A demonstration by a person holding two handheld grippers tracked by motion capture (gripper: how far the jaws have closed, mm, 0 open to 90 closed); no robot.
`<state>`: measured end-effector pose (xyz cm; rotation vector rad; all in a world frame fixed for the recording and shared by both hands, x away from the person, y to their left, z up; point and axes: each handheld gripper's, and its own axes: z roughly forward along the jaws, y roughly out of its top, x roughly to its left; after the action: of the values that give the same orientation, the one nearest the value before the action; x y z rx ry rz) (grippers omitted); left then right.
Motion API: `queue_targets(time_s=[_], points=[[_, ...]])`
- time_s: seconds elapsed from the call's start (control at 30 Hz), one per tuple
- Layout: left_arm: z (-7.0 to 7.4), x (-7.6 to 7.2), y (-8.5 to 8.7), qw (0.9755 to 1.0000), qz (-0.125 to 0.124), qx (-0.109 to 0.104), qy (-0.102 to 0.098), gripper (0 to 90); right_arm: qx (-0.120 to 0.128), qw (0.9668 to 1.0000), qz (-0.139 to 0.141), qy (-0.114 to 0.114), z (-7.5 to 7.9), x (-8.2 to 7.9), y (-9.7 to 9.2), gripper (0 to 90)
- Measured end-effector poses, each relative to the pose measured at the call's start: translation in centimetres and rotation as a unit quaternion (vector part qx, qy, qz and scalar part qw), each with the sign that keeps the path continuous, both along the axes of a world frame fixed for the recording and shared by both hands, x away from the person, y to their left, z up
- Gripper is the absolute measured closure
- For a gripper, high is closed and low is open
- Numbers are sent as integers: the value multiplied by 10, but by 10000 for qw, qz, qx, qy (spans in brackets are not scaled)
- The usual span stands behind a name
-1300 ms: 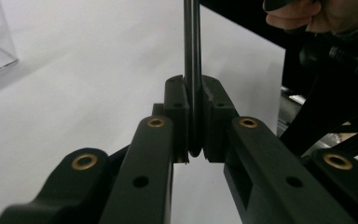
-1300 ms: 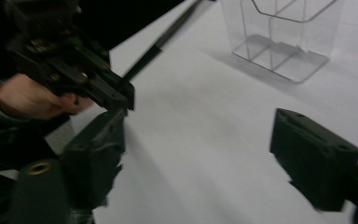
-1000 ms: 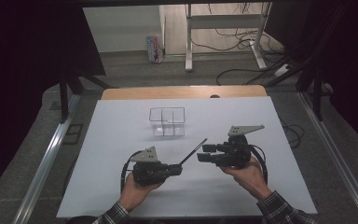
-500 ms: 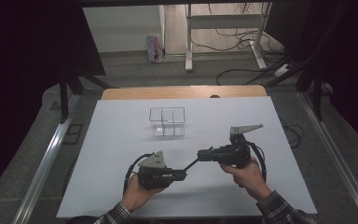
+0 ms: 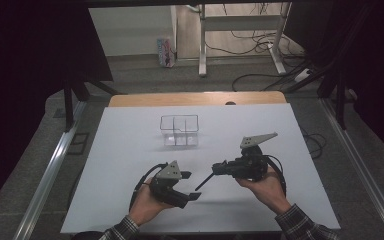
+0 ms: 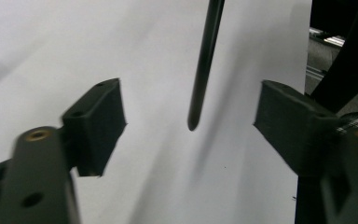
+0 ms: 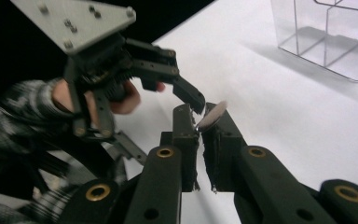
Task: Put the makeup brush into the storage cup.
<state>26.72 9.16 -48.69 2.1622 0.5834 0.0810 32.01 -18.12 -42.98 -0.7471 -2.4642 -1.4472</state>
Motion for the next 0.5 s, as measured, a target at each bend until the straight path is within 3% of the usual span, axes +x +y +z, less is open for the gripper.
queue_targets(time_s=[0.2, 0.3, 0.4, 0.5], points=[[-1, 0, -8, 9998, -54, 85, 177, 79, -460, 9982, 155, -348, 2, -6, 11, 828], [-1, -1, -11, 9997, -125, 138, 163, 76, -586, 9968, 292, -467, 2, -10, 18, 828], [1, -3, -13, 9997, -180, 138, 87, 128, -724, 9947, 434, -591, 3, -14, 25, 828], [3, -5, -14, 9996, -261, 138, 25, 276, -778, 9933, 571, -640, 2, -18, 31, 828]])
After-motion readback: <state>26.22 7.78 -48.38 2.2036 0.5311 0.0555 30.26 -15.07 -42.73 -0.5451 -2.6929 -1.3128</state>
